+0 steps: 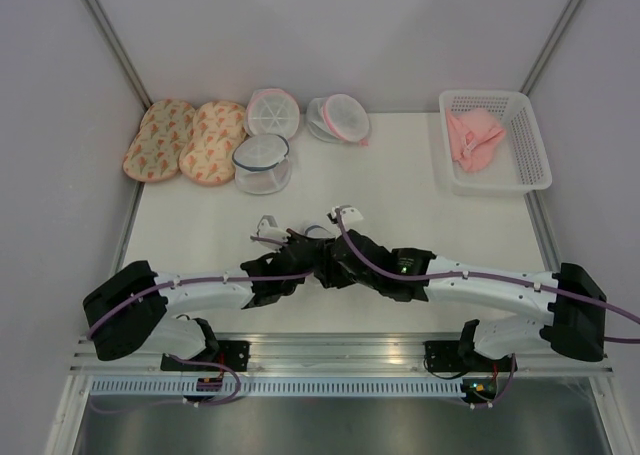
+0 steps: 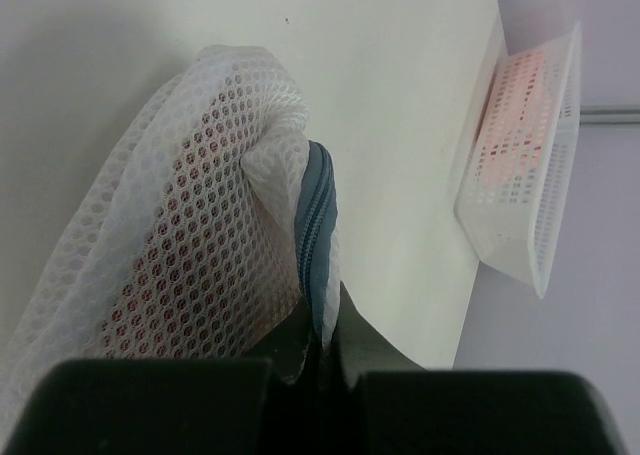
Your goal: Unzip the laundry bag and remove the bra
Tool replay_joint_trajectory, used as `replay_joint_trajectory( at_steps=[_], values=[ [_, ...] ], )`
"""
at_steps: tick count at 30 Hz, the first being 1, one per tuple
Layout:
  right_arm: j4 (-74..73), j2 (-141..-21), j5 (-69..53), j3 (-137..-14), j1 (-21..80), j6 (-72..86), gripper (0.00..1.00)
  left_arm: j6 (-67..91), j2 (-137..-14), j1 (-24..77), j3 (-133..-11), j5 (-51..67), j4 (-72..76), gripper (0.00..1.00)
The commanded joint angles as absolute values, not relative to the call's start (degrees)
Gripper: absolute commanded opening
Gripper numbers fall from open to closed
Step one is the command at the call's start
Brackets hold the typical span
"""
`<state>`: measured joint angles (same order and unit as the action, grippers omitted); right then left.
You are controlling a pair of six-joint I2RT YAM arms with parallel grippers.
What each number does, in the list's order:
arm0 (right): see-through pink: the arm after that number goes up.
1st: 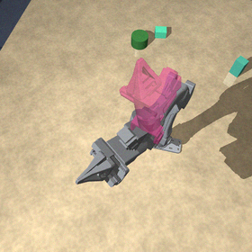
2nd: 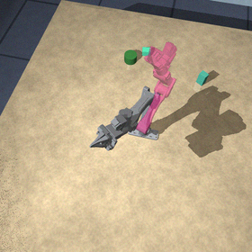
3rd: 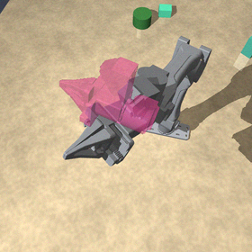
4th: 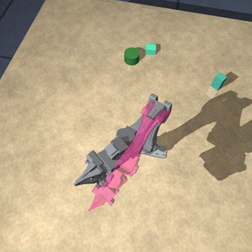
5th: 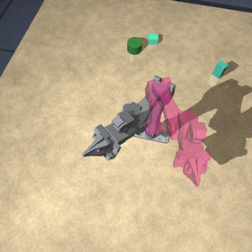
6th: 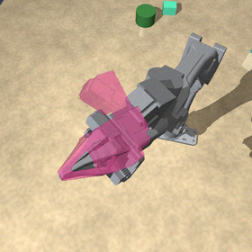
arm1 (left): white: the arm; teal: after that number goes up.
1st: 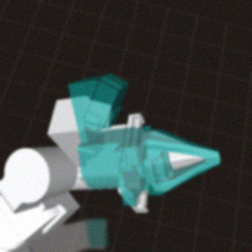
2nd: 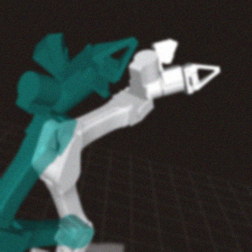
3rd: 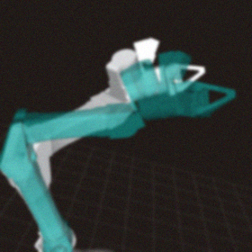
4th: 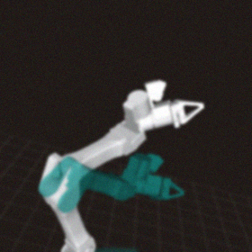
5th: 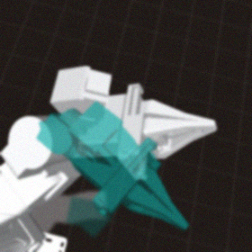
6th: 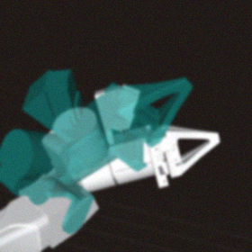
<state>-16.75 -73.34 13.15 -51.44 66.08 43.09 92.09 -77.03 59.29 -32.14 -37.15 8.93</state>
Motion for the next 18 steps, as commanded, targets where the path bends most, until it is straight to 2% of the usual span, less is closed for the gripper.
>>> replay_joint_trajectory(
  at_steps=[1,7,12,18],
  values=[
    [-25.57,-76.11,22.49,-55.89,68.99,49.56,0.43,100.02,-76.38,59.77,-31.03,-41.92,-2.64,0.02],
    [-32.34,-75.94,29.79,-57.74,74.7,56.86,0.43,99.93,-74.97,59.85,-29.71,-42.19,-1.23,0.02],
    [-31.47,-75.85,30.67,-56.78,75.67,60.2,0.46,98.53,-74.88,59.85,-28.65,-40.35,2.8,0.02],
    [-28.74,-77.34,29.36,-57.13,76.11,61.78,0.49,94.32,-74.09,59.85,-24.53,-38.41,14.22,0.02]
  ],
)
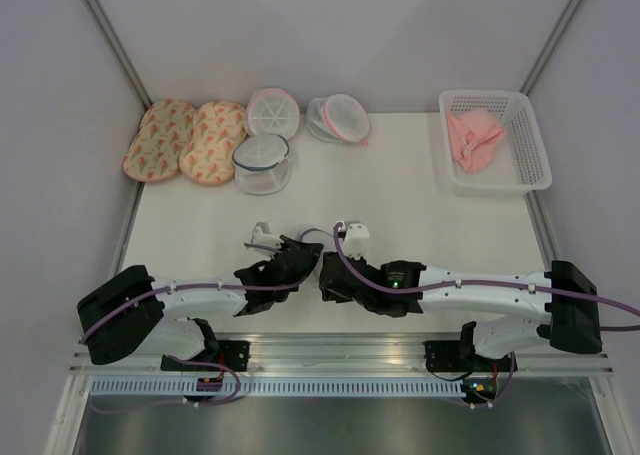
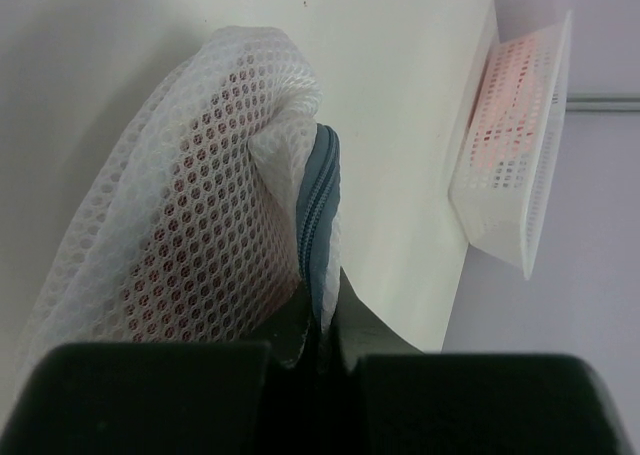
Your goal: Unzip the laundry bag and remove the bra
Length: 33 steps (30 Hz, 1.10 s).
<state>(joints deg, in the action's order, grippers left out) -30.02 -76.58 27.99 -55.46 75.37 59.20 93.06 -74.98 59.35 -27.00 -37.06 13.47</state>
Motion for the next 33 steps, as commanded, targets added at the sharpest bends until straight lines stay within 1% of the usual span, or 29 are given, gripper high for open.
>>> replay_joint_trajectory(
  at_steps=[1,4,5,12,15,22,33],
  values=[
    [-28.39,-77.52,28.75,-57.3,76.29,61.87,0.49,93.09,-74.0,59.85,-23.3,-37.97,18.15,0.02],
    [-27.95,-77.43,28.3,-57.22,76.46,62.84,0.49,86.85,-72.87,59.85,-20.23,-36.13,25.2,0.02],
    [-27.95,-77.26,28.39,-57.13,76.64,63.28,0.49,84.23,-72.6,59.85,-19.34,-35.78,29.84,0.02],
    [-27.25,-77.69,28.39,-55.9,76.99,65.48,0.5,77.53,-72.86,59.85,-16.79,-31.83,40.23,0.02],
    [-25.76,-79.01,26.64,-55.9,76.99,65.48,0.5,76.64,-73.74,59.85,-16.26,-30.77,42.53,0.02],
    [-25.22,-81.21,27.25,-55.81,76.99,66.71,0.5,76.82,-73.3,59.85,-16.35,-30.06,42.28,0.02],
    [-30.05,-81.83,32.52,-56.25,76.29,68.91,0.5,76.03,-71.37,59.85,-14.59,-28.48,43.5,0.02]
  ],
)
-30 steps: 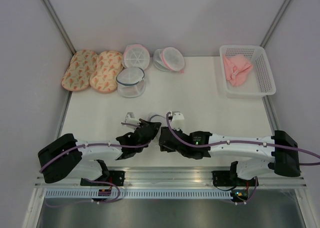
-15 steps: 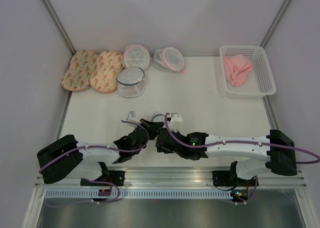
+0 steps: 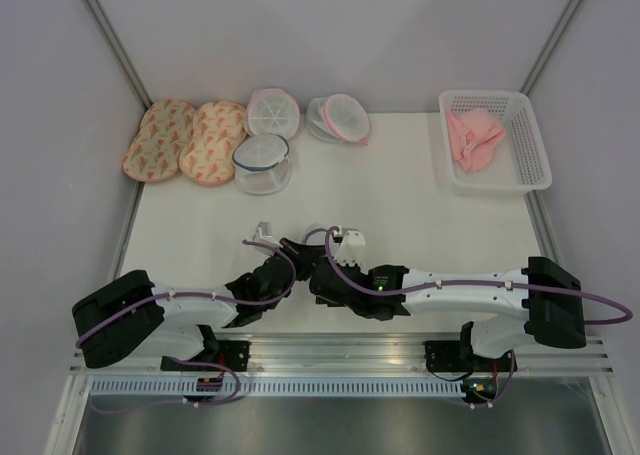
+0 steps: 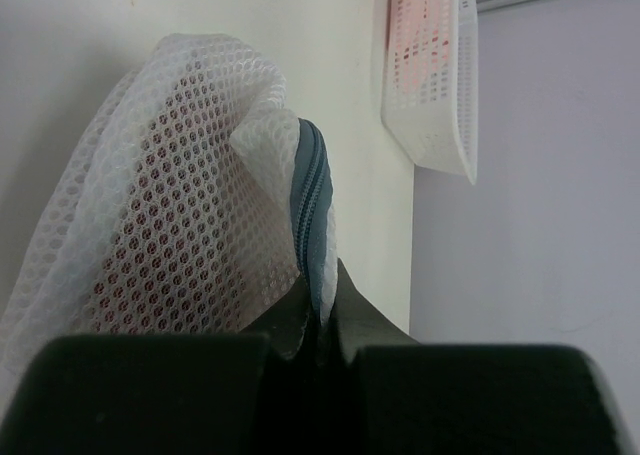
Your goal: Unzip the laundry bag and remove the bra
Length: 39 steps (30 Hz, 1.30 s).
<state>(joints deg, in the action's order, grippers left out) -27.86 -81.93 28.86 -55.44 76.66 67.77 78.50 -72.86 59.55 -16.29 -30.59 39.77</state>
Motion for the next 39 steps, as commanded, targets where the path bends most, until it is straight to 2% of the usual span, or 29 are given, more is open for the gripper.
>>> replay_joint_trajectory(
  at_steps=[1,2,5,6,7,8,10,13,14,16,18,19,20,24,28,31,36,39],
  values=[
    [-30.15,-82.0,32.17,-56.08,75.85,68.82,0.42,75.59,-71.37,59.85,-14.42,-28.04,44.38,0.02],
    [-29.62,-82.18,31.82,-55.73,75.41,67.95,0.34,74.63,-71.19,60.03,-14.41,-27.86,44.56,0.02],
    [-28.83,-82.79,30.24,-55.02,74.18,66.19,0.21,73.66,-70.75,59.94,-13.54,-27.16,45.87,0.02],
    [-29.0,-82.97,29.8,-54.93,73.83,65.66,0.21,73.22,-70.58,59.94,-13.1,-26.38,46.84,0.02],
    [-28.74,-83.32,29.1,-54.5,73.13,65.05,0.26,73.21,-70.4,59.94,-13.01,-25.93,47.11,0.02],
    [-28.39,-83.58,28.31,-54.14,72.78,63.82,0.27,72.86,-70.14,59.94,-12.83,-24.88,47.72,0.02],
    [-27.42,-84.02,27.08,-53.26,71.63,62.85,0.27,72.25,-69.96,59.94,-12.66,-23.91,48.6,0.02],
    [-27.95,-84.11,27.77,-52.74,71.19,62.05,0.16,74.17,-69.35,59.94,-11.26,-24.25,48.6,0.02],
    [-28.12,-83.85,27.86,-52.65,71.1,61.96,0.04,74.88,-69.17,59.94,-10.73,-25.13,48.52,0.02],
    [-27.43,-81.58,27.6,-51.51,71.02,61.96,0.0,78.2,-68.56,59.94,-9.15,-26.88,47.12,0.02],
    [-24.45,-79.11,26.63,-48.97,71.37,61.7,0.12,81.55,-67.85,59.94,-8.44,-29.79,44.31,0.02],
    [-23.82,-76.49,26.72,-48.17,71.54,61.61,0.24,83.3,-67.68,59.94,-8.35,-30.49,43.08,0.02],
    [-23.04,-75.51,27.07,-47.64,71.89,61.0,0.44,83.84,-67.85,59.94,-8.18,-31.54,42.37,0.02],
    [-23.82,-76.11,26.11,-47.47,73.12,56.87,0.68,85.51,-71.18,59.85,-7.91,-31.12,45.08,0.02],
    [-20.4,-77.87,24.96,-45.36,72.86,55.9,0.69,91.73,-74.96,59.94,-7.82,-29.18,45.1,0.02],
    [-17.23,-78.66,24.0,-43.51,71.11,55.2,0.65,99.03,-76.64,59.94,-7.91,-28.57,38.25,0.02],
    [-15.83,-82.08,23.47,-42.72,66.29,50.82,0.54,98.71,-79.54,60.03,-5.45,-26.46,43.93,0.02],
    [-13.37,-83.58,21.63,-41.67,62.6,47.74,0.48,97.65,-79.89,60.03,-4.83,-24.53,44.65,0.24]
  ],
)
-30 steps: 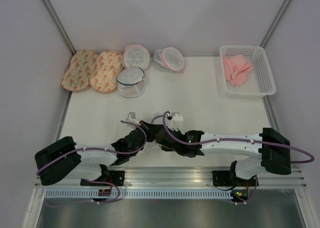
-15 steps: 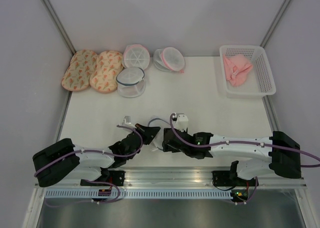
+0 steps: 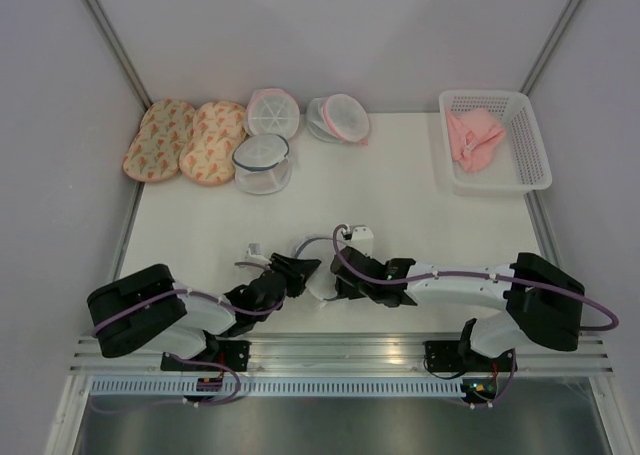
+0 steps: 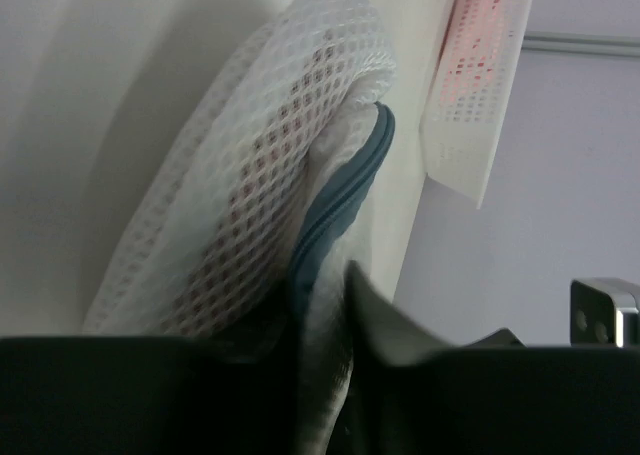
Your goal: Unzip the laundry bag and remove the bra
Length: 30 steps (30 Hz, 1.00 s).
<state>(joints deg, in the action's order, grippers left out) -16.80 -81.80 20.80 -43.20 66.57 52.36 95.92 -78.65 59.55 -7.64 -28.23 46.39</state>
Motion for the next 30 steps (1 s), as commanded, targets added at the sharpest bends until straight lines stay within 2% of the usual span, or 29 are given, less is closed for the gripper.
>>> replay_joint_trajectory(
  at_steps=[1,4,8,12,18,23,26,27,29,30],
  values=[
    [-12.84,-83.93,20.4,-41.57,61.62,47.03,0.48,97.12,-79.72,60.03,-4.49,-23.65,45.26,0.42],
    [-11.34,-85.6,19.34,-41.22,58.63,44.49,0.47,95.63,-77.62,60.03,-3.96,-22.42,43.6,0.6],
    [-10.28,-88.23,16.71,-41.48,55.21,41.05,0.45,92.74,-69.02,60.03,-2.73,-23.37,34.74,0.67],
    [-9.76,-88.95,15.38,-41.57,53.7,38.94,0.45,88.7,-53.49,60.03,-3.51,-27.59,19.72,0.73],
    [-9.49,-88.59,13.37,-42.45,53.44,37.44,0.43,81.57,-46.32,60.03,-4.22,-32.69,14.68,0.72],
    [-10.37,-87.19,12.48,-43.42,53.44,36.48,0.43,75.6,-55.43,59.94,-10.45,-31.91,14.33,0.7],
    [-10.98,-85.79,12.22,-43.16,53.44,36.12,0.42,72.78,-61.23,59.94,-14.32,-30.06,14.85,0.6],
    [-10.99,-85.35,11.96,-43.07,53.44,35.86,0.41,71.99,-62.04,59.94,-14.85,-29.36,16.42,0.42],
    [-11.07,-83.77,11.08,-42.54,53.44,35.68,0.41,71.46,-63.19,59.94,-15.56,-29.09,17.92,0.25],
    [-10.99,-83.15,10.55,-42.28,53.44,35.6,0.4,71.28,-63.45,59.94,-15.56,-29.09,18.45,0.07]
  ],
)
